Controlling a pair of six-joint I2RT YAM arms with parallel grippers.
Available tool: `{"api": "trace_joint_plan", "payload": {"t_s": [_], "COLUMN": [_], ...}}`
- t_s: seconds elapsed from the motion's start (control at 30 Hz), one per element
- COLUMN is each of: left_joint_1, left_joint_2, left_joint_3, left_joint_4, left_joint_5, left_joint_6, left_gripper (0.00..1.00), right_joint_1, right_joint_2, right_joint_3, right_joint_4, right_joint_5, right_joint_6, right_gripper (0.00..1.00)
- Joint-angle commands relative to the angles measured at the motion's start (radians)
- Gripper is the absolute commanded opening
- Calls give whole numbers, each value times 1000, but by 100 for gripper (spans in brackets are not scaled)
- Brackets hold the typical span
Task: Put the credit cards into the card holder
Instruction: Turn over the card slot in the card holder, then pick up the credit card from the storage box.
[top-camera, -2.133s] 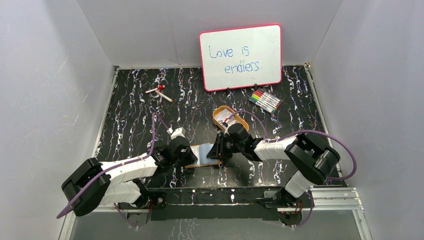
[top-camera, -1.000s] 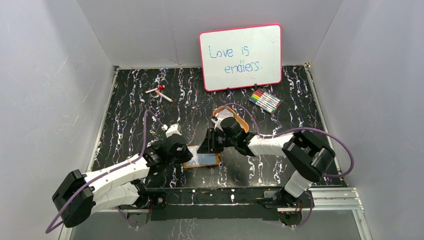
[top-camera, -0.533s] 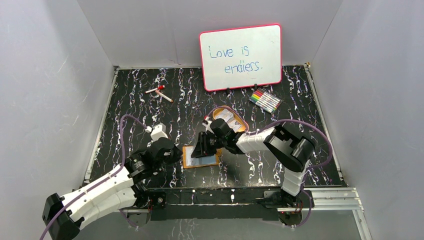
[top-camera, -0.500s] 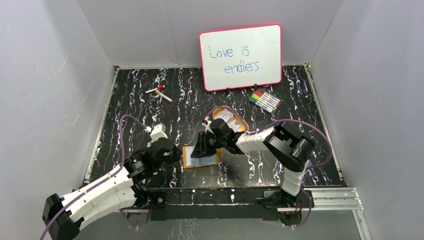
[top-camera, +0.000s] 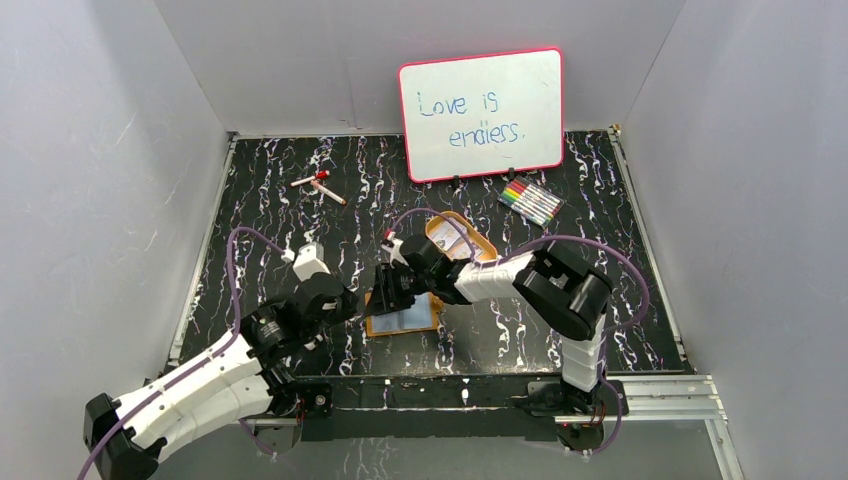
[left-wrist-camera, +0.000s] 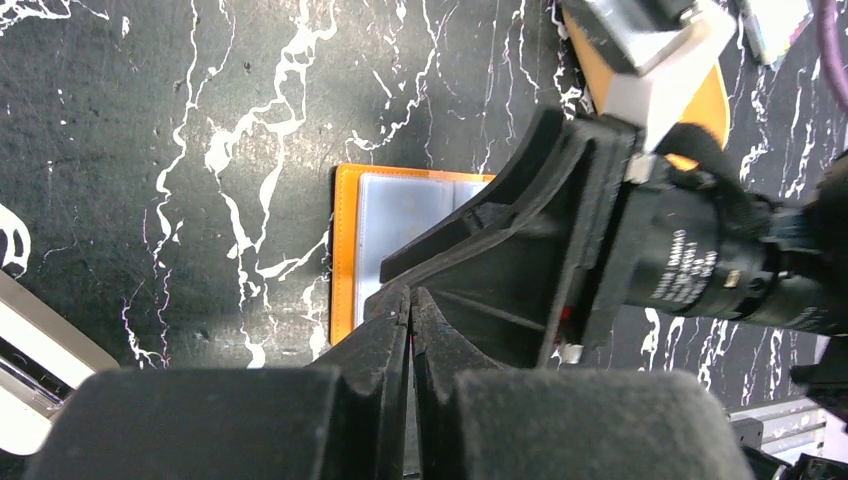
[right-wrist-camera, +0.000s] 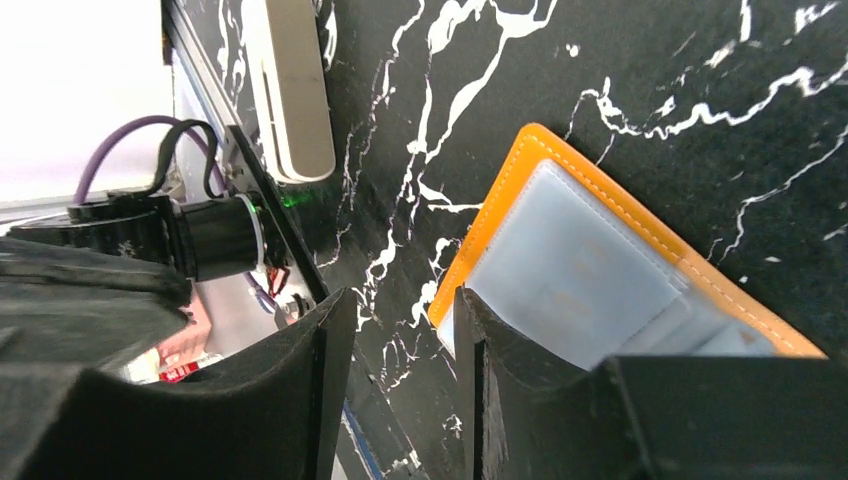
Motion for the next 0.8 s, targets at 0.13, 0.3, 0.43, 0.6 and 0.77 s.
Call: {"api": "trace_joint_plan", "payload": {"t_s": [0.13, 0.3, 0.43, 0.6, 0.77], "left_joint_1": [2, 2, 2, 2, 3], "left_joint_2": [3, 17, 70, 156, 217], "left_joint_3": [67, 74, 33, -24, -42], "left_joint_4": [-16, 16, 148, 255, 282], "left_joint_5": [-71, -74, 27, 118, 150], "left_joint_6": [18, 32, 52, 32, 13], "left_gripper": [0, 0, 1, 0, 0], "right_joint_1": [8, -27, -224, -443, -470], "right_joint_2": [-132, -348, -581, -599, -530], "right_joint_3": [-31, -79, -128, -181, -187], "right_joint_4": [-28, -164, -379, -394, -304], "right_joint_5": [53, 158, 337, 275, 327], "right_joint_6": [-31, -79, -123, -72, 65], "right_gripper": [50, 51, 50, 49, 52]}}
